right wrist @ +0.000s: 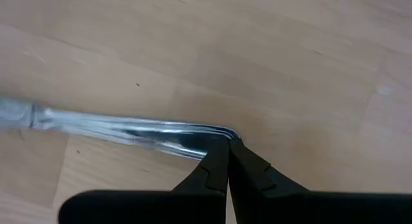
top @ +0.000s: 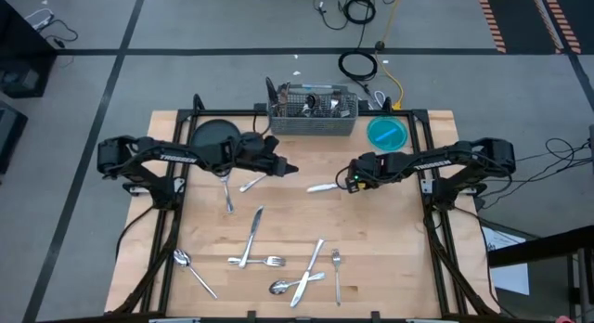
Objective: Sort silverware
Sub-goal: Put the table knife into the silverware organizer
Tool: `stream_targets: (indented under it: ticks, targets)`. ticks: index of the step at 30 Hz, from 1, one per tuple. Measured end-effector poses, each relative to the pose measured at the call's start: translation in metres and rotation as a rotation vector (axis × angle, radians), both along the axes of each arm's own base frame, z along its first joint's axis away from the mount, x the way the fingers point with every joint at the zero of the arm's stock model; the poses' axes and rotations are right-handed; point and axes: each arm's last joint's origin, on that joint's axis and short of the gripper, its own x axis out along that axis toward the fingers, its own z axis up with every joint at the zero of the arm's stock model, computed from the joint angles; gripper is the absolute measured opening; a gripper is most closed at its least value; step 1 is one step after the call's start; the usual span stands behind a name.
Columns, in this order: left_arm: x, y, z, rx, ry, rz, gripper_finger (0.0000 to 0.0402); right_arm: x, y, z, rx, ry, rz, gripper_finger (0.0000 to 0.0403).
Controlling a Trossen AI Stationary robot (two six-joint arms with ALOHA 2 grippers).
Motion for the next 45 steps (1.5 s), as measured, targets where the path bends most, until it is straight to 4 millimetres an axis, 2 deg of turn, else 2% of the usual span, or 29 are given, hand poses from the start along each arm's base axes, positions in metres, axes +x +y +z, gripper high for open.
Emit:
stream_targets:
  ticks: [3,7,14,18,23,32,45]
  targets:
    - [0.002,0.0,-0.006,-0.012,0.015,-0.028,0.0055,0.001,0.0,0.0,-0.002,-0.015,0.0,0.0]
    - [0.008,-0.003,-0.023,-0.028,0.067,-0.086,0.0067,0.002,0.0,0.0,0.0,-0.018,0.001,0.0]
    - [0.025,0.001,-0.066,-0.175,0.117,-0.069,0.0123,0.002,0.0,0.0,0.005,-0.033,-0.021,0.0]
    - [0.031,-0.001,-0.081,-0.268,0.111,-0.054,0.0153,0.004,-0.001,0.0,0.005,-0.054,-0.022,0.0]
    - [0.032,-0.001,-0.086,-0.299,0.122,-0.035,0.0174,0.008,-0.001,0.0,0.001,-0.088,-0.023,0.0]
    - [0.021,-0.001,-0.1,-0.315,0.303,-0.003,0.0181,0.008,-0.001,0.001,-0.014,-0.094,-0.026,0.0]
    - [0.029,0.001,-0.097,-0.31,0.279,0.046,0.0181,0.012,-0.002,0.001,-0.025,-0.13,-0.026,0.0]
